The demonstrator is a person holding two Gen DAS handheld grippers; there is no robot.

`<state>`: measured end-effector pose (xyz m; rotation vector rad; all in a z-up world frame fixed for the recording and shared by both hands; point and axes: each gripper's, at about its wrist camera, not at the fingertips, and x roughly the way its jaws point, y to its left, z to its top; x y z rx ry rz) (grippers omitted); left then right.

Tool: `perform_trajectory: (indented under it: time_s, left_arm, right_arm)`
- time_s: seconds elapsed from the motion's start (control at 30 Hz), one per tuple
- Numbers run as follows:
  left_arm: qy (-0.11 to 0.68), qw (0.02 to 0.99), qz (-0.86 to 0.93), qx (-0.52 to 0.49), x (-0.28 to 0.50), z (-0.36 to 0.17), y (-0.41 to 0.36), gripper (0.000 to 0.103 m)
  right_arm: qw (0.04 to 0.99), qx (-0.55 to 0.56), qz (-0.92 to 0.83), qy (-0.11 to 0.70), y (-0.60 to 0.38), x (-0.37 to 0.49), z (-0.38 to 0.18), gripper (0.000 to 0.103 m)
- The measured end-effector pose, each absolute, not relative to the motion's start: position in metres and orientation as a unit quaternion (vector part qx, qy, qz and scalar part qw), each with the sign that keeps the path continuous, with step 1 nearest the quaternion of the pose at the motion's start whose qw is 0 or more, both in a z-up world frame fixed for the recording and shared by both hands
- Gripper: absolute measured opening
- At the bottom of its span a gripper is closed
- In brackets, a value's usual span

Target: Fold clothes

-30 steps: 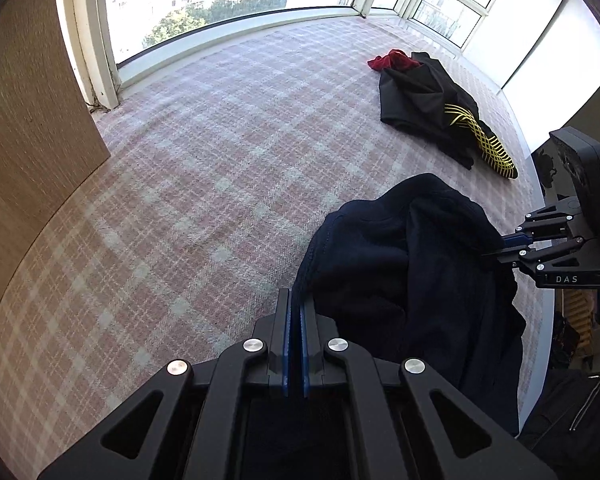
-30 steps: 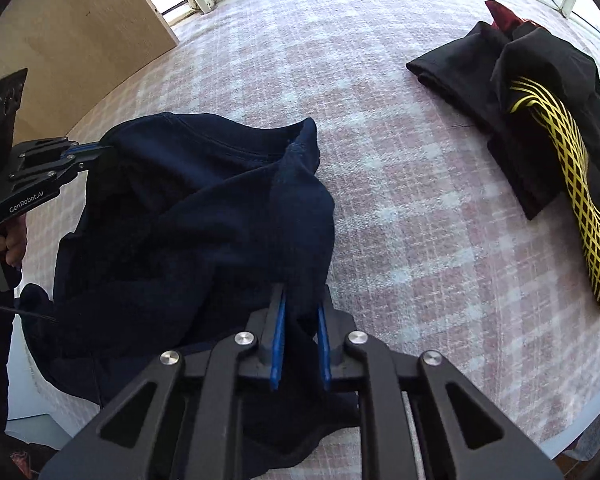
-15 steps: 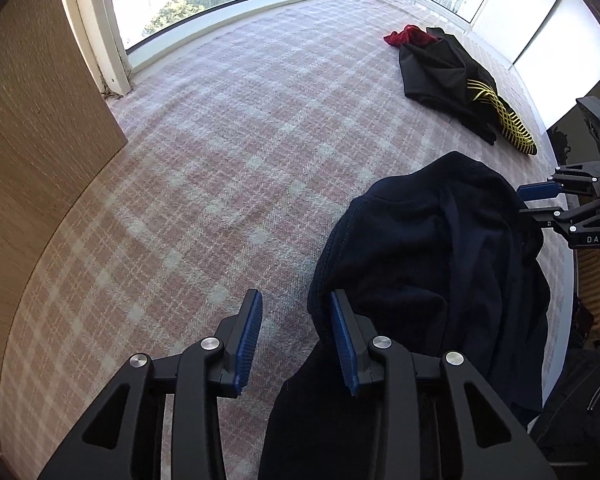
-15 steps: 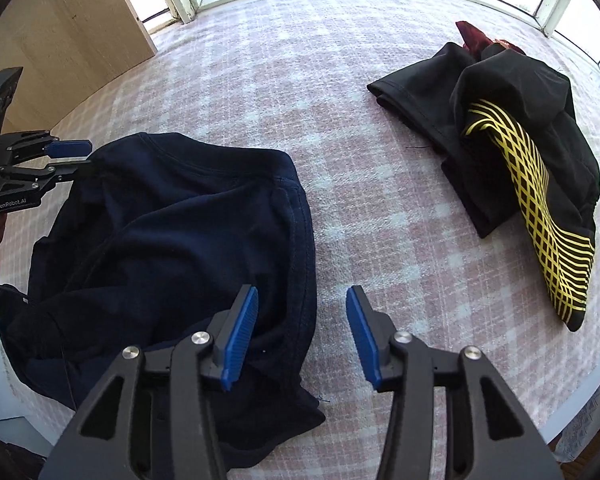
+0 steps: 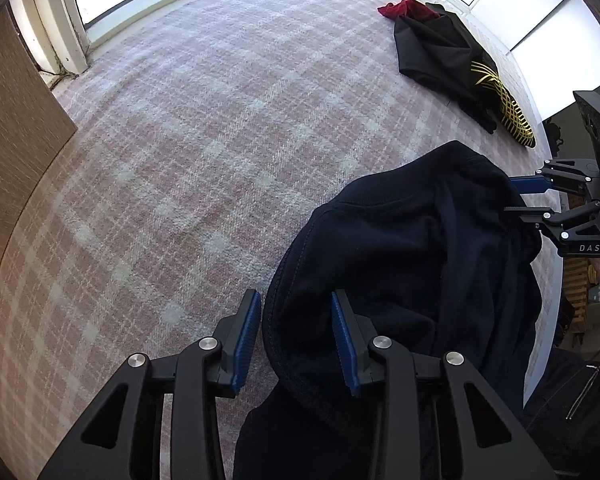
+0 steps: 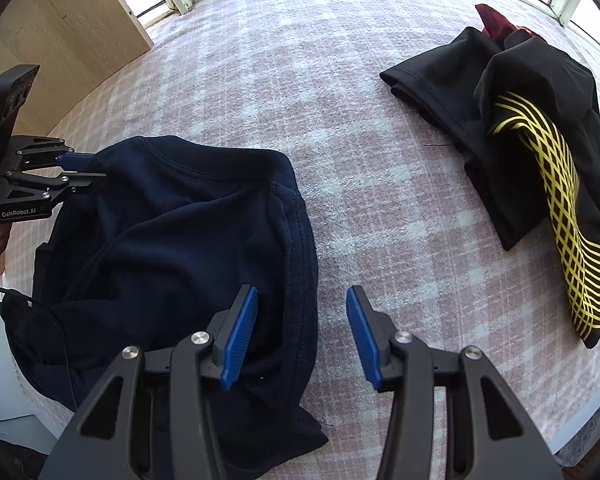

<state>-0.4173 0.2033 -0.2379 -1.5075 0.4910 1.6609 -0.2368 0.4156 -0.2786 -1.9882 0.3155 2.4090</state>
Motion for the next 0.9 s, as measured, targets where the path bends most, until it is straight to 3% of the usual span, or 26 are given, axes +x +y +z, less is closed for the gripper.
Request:
perform_trajectory:
  time_s: [0.07,0.13,0.23,0.5,0.67,0.73,0.83,0.9]
  left_arm:
    - [0.195,0.412,0.658,-0.600,-0.416,-0.238,0.204,0.021]
    - [0.191,0.414,0.657,-0.600,-0.416,-0.238,0.204,0.008]
    - [0.189,0.415,0.665,-0.592,-0.413,-0.233,0.201,0.005]
    - [0.177,0.439,0.672,-0.570,-0.402,-0.205,0.180,0.005]
    - [0.177,0.428,0.660,-0.591,-0.410,-0.222,0.182,0.007]
    - [0.165,0.433,0.656,-0.595,-0.412,-0.225,0.181,0.011]
    - [0.140,0.439,0.653,-0.601,-0.419,-0.223,0.170,0.023]
    - [0.129,0.439,0.650,-0.606,-0.424,-0.223,0.164,0.024]
  right_arm:
    - [-0.010,-0.636,0.765,0.102,0.414,-0.237,-0.282,0.046]
    - [-0.019,-0.631,0.767,0.116,0.415,-0.234,-0.283,0.043]
    - [-0.029,-0.616,0.774,0.144,0.411,-0.223,-0.280,0.009]
    - [-0.044,-0.613,0.775,0.146,0.407,-0.222,-0.262,0.009]
    - [-0.031,-0.628,0.769,0.115,0.399,-0.229,-0.269,0.010]
    - [-0.032,-0.632,0.766,0.111,0.396,-0.232,-0.273,0.011]
    - [-0.027,-0.640,0.762,0.093,0.394,-0.239,-0.280,0.023]
    - [-0.026,-0.645,0.759,0.086,0.395,-0.246,-0.286,0.023]
